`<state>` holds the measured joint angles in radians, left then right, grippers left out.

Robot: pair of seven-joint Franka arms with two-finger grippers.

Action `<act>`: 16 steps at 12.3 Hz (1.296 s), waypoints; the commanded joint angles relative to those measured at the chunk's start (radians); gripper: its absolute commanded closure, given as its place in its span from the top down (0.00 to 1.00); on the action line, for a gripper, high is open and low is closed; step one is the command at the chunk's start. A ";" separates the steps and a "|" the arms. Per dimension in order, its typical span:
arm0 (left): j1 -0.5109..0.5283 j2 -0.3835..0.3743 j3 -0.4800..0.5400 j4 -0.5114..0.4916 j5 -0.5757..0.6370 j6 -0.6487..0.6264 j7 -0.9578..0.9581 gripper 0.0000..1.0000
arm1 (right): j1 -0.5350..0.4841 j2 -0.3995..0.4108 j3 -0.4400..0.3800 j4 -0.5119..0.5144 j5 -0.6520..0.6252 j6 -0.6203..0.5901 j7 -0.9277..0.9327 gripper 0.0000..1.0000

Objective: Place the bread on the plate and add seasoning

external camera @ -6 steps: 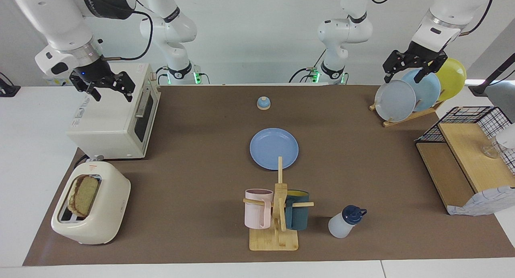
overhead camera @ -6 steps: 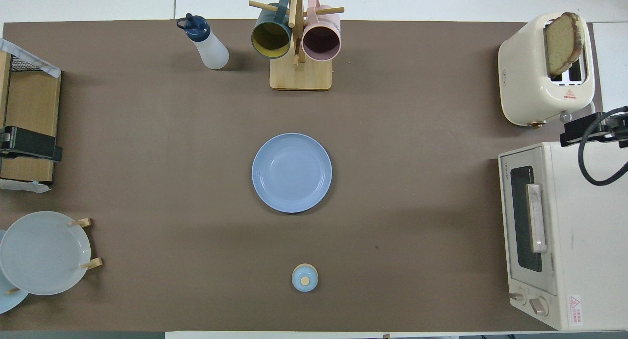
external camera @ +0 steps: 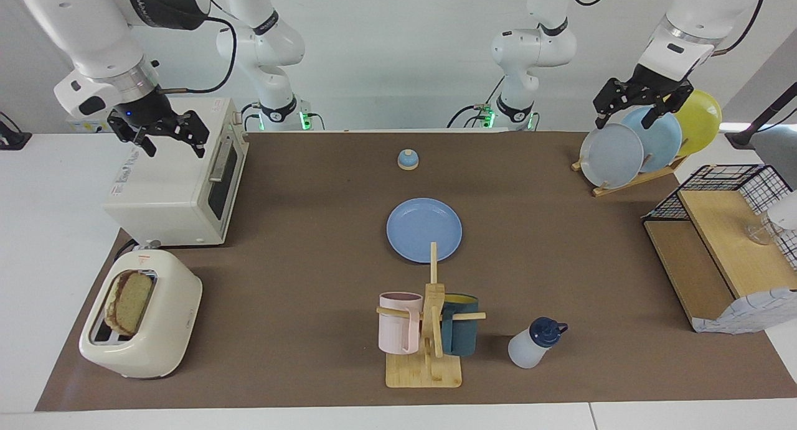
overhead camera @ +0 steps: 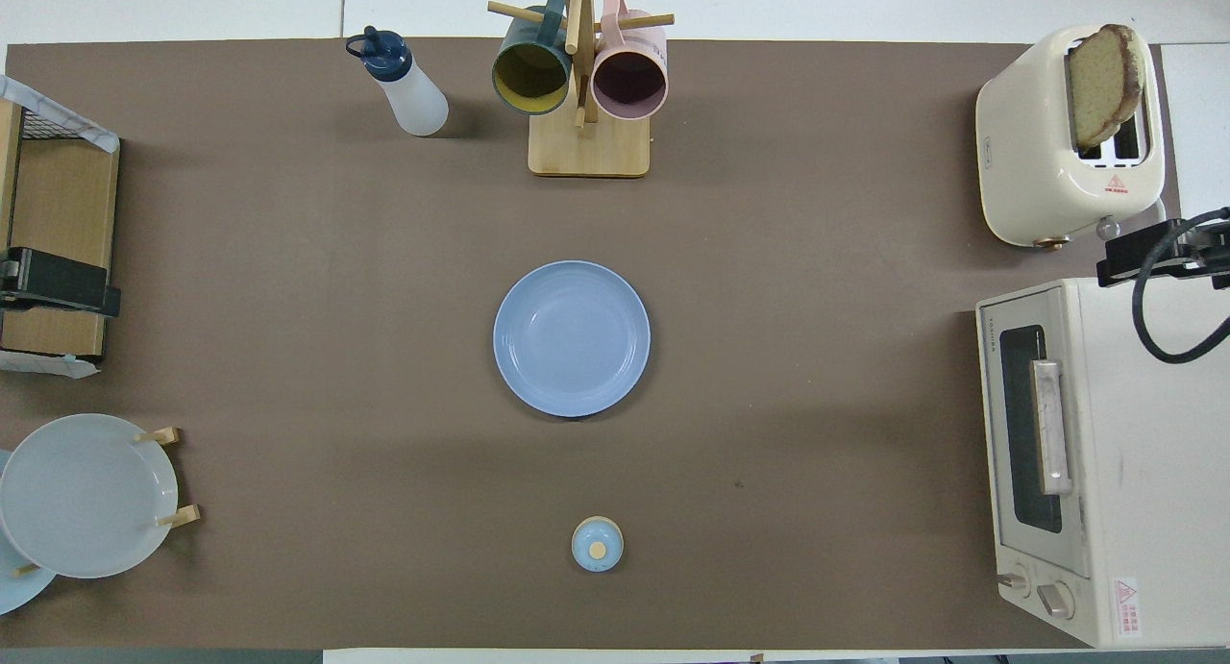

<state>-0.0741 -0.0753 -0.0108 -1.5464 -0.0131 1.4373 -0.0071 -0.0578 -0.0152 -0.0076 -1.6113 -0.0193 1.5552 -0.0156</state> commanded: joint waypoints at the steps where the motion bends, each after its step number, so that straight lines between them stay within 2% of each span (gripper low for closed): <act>1: -0.016 -0.018 0.002 -0.023 -0.013 0.035 0.003 1.00 | -0.017 -0.003 0.003 -0.010 0.016 0.072 -0.014 1.00; 5: -0.038 -0.018 0.000 -0.026 -0.011 0.065 0.007 1.00 | -0.045 -0.003 0.001 -0.051 0.001 0.271 -0.023 1.00; 8: -0.052 -0.024 0.000 -0.040 -0.011 0.068 -0.005 1.00 | -0.062 0.006 0.000 -0.093 0.001 0.468 0.014 1.00; 10: -0.056 -0.035 0.002 -0.064 -0.010 0.074 -0.005 1.00 | -0.102 0.050 0.000 -0.099 0.001 0.551 0.032 1.00; 13: -0.058 -0.061 0.000 -0.176 -0.010 0.271 -0.005 1.00 | -0.128 0.145 0.000 -0.094 -0.002 0.733 0.002 1.00; 16: -0.076 -0.055 -0.006 -0.240 -0.010 0.398 -0.002 1.00 | -0.140 0.178 0.001 -0.130 -0.001 0.879 -0.061 1.00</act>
<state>-0.1349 -0.0970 -0.0222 -1.7077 -0.0135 1.7516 -0.0068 -0.1802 0.1563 -0.0186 -1.7139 -0.0211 2.3713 -0.0355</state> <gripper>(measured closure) 0.000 0.000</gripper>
